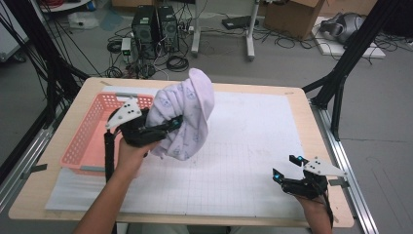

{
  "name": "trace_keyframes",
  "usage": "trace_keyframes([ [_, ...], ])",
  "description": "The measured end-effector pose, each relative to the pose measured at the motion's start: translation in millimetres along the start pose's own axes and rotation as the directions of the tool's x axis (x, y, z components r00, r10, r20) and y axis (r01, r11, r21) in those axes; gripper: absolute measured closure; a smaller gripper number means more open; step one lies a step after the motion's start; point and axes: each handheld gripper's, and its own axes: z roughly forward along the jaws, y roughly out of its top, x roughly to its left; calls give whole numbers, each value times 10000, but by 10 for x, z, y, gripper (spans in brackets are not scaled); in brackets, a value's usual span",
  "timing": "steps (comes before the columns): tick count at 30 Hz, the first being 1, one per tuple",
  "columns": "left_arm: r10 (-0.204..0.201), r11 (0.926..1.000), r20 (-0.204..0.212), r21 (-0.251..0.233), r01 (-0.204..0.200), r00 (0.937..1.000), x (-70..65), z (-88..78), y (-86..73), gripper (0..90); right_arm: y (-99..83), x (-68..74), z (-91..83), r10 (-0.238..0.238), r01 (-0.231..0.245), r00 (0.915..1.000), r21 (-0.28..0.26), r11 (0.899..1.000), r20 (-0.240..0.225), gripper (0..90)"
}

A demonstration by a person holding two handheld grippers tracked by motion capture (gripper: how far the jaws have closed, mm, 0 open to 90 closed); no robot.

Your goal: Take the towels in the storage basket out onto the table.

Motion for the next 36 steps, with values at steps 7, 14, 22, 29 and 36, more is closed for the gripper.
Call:
trace_keyframes([
  [7, -230, 9991, 122, 366, 226, 9997, -209, 341, -264, 521, -27, 13, -24, -52, 52, 10000, 84, 10000, -74, 175],
  [14, -477, 9935, 349, 1053, 438, 9983, -399, 735, -570, 520, -72, -24, -131, 9, -9, 10000, 168, 9999, 21, 175],
  [22, -828, 9792, 305, 1884, 756, 9961, -479, 1067, -880, 504, -81, -76, -78, 229, -229, 9997, 236, 9995, 30, 175],
  [29, -1136, 9407, -1077, 3083, 1418, 9877, -374, 1191, -1044, 280, -75, -38, -10, 139, -132, 9997, 389, 9992, -177, 175],
  [36, -982, 9520, -1836, 2690, 1461, 9781, -292, 844, -866, 207, -74, -29, 20, 155, -144, 9996, 472, 9988, -228, 175],
])
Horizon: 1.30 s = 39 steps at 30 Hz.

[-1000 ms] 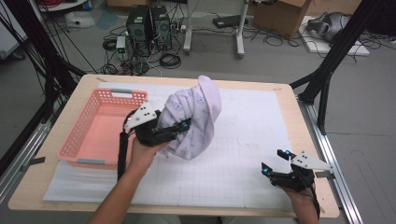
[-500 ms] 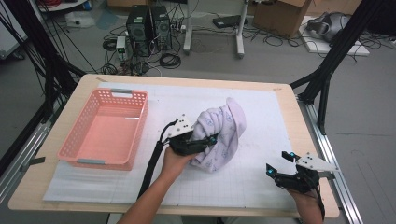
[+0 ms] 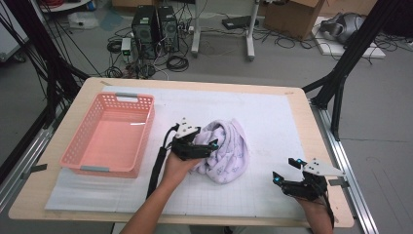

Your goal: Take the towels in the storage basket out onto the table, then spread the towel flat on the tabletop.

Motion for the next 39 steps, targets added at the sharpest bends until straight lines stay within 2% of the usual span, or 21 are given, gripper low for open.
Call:
trace_keyframes([
  [4, 108, 9995, 219, -305, -102, 9997, 61, -250, -72, 197, 20, 14, 25, -9, 9, 10000, -48, 10000, -4, 175],
  [8, 199, 9982, 245, -565, -185, 9995, 88, -460, -195, 196, 40, 23, 78, 60, -60, 10000, -15, 10000, -48, 175],
  [14, 100, 9969, 230, -780, -81, 9997, 83, -650, -374, 196, 66, 32, 167, 273, -272, 9996, 72, 9996, -112, 175],
  [16, 237, 9967, 238, -781, -217, 9994, 70, -686, -415, 196, 72, 30, 178, 261, -261, 9996, 8, 9997, -91, 175],
  [19, 420, 9967, 277, -713, -399, 9987, 62, -720, -449, 196, 72, 18, 178, 314, -314, 9995, 17, 9995, -35, 175],
  [23, 387, 9959, 290, -829, -362, 9988, 67, -726, -457, 199, 55, -4, 161, 394, -394, 9992, 5, 9992, 88, 175],
  [26, 630, 9931, 216, -1009, -605, 9978, 35, -741, -473, 214, 52, -1, 129, 466, -465, 9988, -44, 9989, 156, 175],
  [32, 506, 9940, 313, -991, -472, 9982, 26, -716, -469, 215, 43, 37, 115, 546, -549, 9980, 107, 9984, 320, 173],
  [36, 456, 9951, 380, -891, -420, 9982, 40, -687, -481, 228, 76, 66, 185, 529, -537, 9982, 257, 9982, 291, 173],
  [39, 358, 9970, 749, -713, -304, 9966, 54, -638, -488, 275, 113, 107, 309, 537, -545, 9984, 511, 9972, 158, 173],
])
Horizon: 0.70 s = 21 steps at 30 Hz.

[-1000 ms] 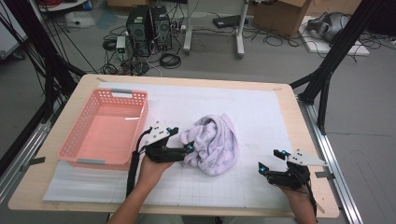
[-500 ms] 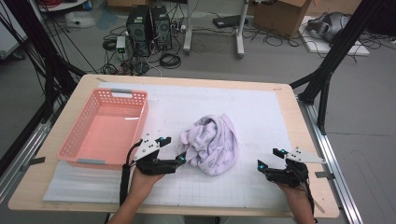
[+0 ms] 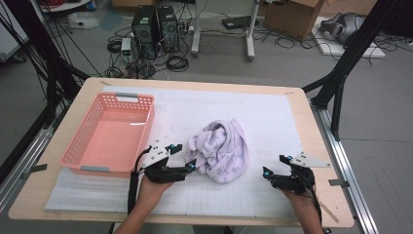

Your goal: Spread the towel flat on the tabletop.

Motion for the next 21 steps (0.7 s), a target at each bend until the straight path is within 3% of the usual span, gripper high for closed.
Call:
trace_keyframes([
  [3, 22, 9996, 219, 272, -28, 9998, -7, 64, -12, 306, 58, 61, 176, 101, -94, 9997, 364, 9993, -214, 188],
  [8, 99, 9965, 282, 830, -122, 9996, -1, 234, 4, 321, 190, 183, 554, 339, -264, 9979, 1300, 9912, -558, 334],
  [13, 6, 9889, 311, 1482, -52, 9995, -36, 447, 14, 314, 258, 279, 826, -63, -13, 9993, 1962, 9806, 381, 484],
  [14, 17, 9870, 324, 1607, -68, 9995, -49, 494, 2, 317, 269, 285, 834, -192, 103, 9988, 1910, 9815, 447, 554],
  [15, 52, 9829, 287, 1841, -105, 9996, -60, 539, -11, 322, 275, 282, 838, -104, 65, 9998, 1959, 9806, 188, 623],
  [17, 206, 9769, 206, 2121, -246, 9996, -77, 600, -36, 372, 283, 284, 809, -267, 247, 9996, 2046, 9785, 71, 853],
  [19, 437, 9721, -18, 2307, -421, 9990, -93, 618, -46, 520, 274, 284, 767, -528, 470, 9984, 2153, 9754, 211, 866],
  [21, 453, 9693, 16, 2417, -443, 9990, -84, 608, -46, 640, 248, 235, 712, -502, 436, 9984, 2136, 9759, 252, 867],
])
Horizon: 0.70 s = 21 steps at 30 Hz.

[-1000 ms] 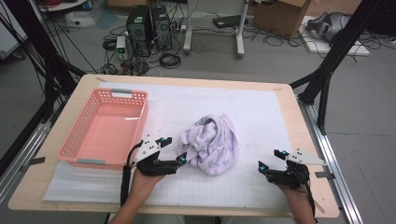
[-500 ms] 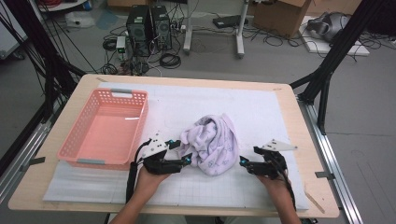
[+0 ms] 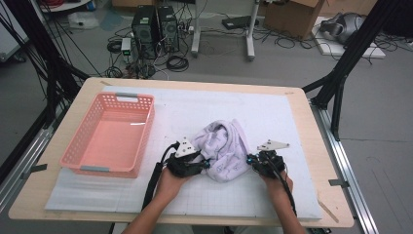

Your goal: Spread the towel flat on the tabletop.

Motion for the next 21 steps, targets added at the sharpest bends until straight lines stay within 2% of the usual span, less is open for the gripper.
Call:
trace_keyframes([
  [2, 45, 10000, 90, 60, -46, 9999, 11, -33, 2, 723, -63, -66, -71, 204, -204, 9998, 3, 9998, 90, 868],
  [6, -55, 9998, 371, 198, 48, 9993, -4, -147, -9, 783, -215, -230, -237, 553, -553, 9982, 6, 9985, 226, 868],
  [9, -58, 9998, 451, 172, 51, 9990, -17, -297, -69, 794, -311, -307, -399, 445, -466, 9966, 292, 9985, 690, 870],
  [10, -39, 9998, 448, 180, 31, 9990, -13, -351, -95, 798, -353, -338, -461, 498, -522, 9961, 303, 9982, 734, 870],
  [11, -25, 9999, 420, 163, 18, 9991, -9, -400, -118, 803, -443, -385, -596, 571, -593, 9948, 239, 9980, 847, 870],
  [12, -25, 9999, 355, 113, 21, 9994, -8, -446, -140, 803, -443, -385, -596, 571, -593, 9948, 239, 9980, 847, 870],
  [13, -14, 10000, 296, 71, 12, 9996, -3, -490, -156, 804, -533, -409, -718, 679, -707, 9930, 263, 9971, 969, 870],
  [14, -47, 10000, 237, 32, 47, 9997, 4, -529, -166, 804, -533, -409, -718, 679, -707, 9930, 263, 9971, 969, 870],
  [16, -3, 10000, 91, -99, 4, 10000, 13, -601, -174, 805, -622, -431, -823, 593, -637, 9904, 317, 9975, 1250, 870],
  [17, 6, 9999, 31, -150, -6, 10000, 21, -632, -178, 805, -665, -446, -867, 691, -745, 9881, 349, 9966, 1376, 870],
  [21, -157, 9994, 50, -295, 159, 9999, 43, -689, -206, 805, -758, -511, -975, 1140, -1174, 9834, 163, 9929, 1413, 851],
])
